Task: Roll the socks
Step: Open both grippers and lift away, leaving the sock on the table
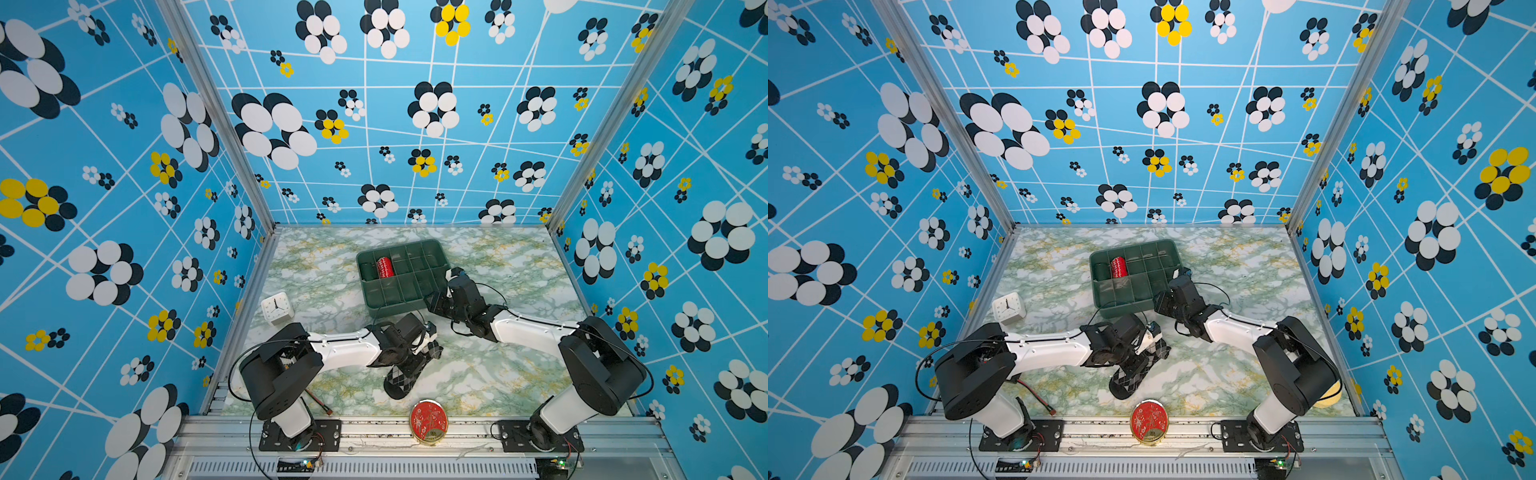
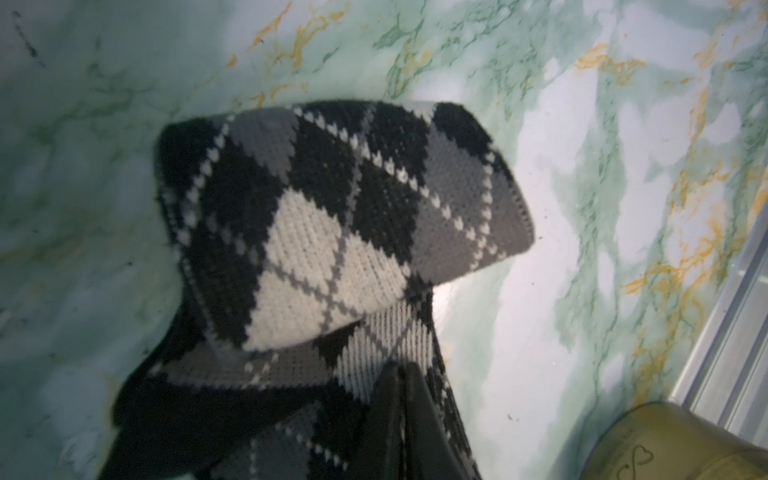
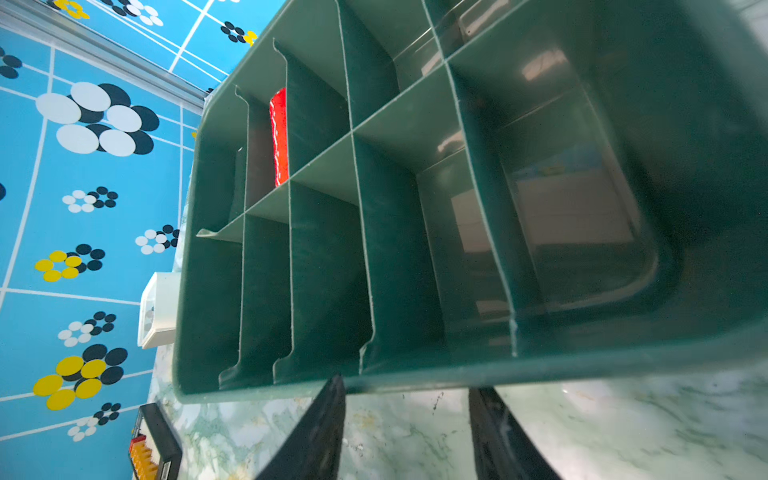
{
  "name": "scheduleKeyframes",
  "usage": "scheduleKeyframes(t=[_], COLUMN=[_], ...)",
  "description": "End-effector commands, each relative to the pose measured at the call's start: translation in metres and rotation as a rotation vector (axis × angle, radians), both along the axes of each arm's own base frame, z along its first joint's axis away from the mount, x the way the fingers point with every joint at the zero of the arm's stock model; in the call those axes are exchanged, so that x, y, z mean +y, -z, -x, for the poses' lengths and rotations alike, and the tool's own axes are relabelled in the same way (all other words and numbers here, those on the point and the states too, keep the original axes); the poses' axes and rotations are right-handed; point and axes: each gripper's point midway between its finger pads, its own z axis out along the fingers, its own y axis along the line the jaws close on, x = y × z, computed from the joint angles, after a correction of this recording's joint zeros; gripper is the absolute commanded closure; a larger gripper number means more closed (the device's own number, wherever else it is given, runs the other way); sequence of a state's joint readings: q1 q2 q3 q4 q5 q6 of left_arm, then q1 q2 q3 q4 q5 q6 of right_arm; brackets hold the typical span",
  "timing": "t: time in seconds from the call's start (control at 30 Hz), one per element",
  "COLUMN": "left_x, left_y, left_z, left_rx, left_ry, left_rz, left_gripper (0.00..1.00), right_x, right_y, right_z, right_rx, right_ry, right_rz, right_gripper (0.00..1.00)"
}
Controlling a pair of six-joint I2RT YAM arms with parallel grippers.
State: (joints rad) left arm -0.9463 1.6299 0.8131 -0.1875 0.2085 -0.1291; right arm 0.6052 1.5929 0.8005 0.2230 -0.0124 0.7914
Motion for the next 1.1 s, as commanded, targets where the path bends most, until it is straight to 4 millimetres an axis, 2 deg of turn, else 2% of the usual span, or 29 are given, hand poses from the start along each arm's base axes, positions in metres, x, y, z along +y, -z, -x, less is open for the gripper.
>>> scheduleKeyframes(t=[0.0,0.1,0.23,0.37,0.5,0.7,0.77,0.9,0.93,1.07], left_x=[0.004,0.004,0.004,0.004,0.005,0.01,0.025,0.071,0.08,0.109], left_y=[-0.01,-0.01,-0.01,-0.017,-0.031,-0.057,-0.062,-0.065,-0.064,-0.057], left_z=[-0.005,-0.007,-0.009,-0.014,-0.017,-0.016,-0.025,-0.051,-0.054,-0.068], left_rx=[-0.038,-0.044,-0.055,-0.078,-0.093,-0.113,-0.145,-0.162,-0.153,-0.136], left_ry=[0.021,0.041,0.058,0.05,0.029,-0.016,-0.111,-0.382,-0.425,-0.542], left_rz=[-0.014,-0.02,-0.034,-0.032,-0.003,0.045,0.025,-0.007,-0.011,-0.018], left_gripper=[0.9,0.9,0.9,0.9,0.89,0.88,0.89,0.97,1.0,1.0], right_x=[-0.024,-0.043,-0.053,-0.046,-0.033,-0.029,-0.031,-0.04,-0.043,-0.056], right_y=[0.001,0.006,0.017,0.026,0.033,0.035,0.031,0.021,0.018,0.012], right_z=[0.009,0.025,0.052,0.077,0.093,0.096,0.094,0.087,0.086,0.085], right_rx=[0.01,0.048,0.109,0.163,0.21,0.209,0.184,0.142,0.136,0.116], right_ry=[0.005,-0.008,-0.066,-0.164,-0.259,-0.277,-0.265,-0.217,-0.203,-0.156], right_rz=[0.008,0.046,0.098,0.059,0.006,-0.024,-0.02,0.015,0.027,0.076], right_gripper=[0.5,0.51,0.54,0.55,0.56,0.57,0.57,0.6,0.6,0.61])
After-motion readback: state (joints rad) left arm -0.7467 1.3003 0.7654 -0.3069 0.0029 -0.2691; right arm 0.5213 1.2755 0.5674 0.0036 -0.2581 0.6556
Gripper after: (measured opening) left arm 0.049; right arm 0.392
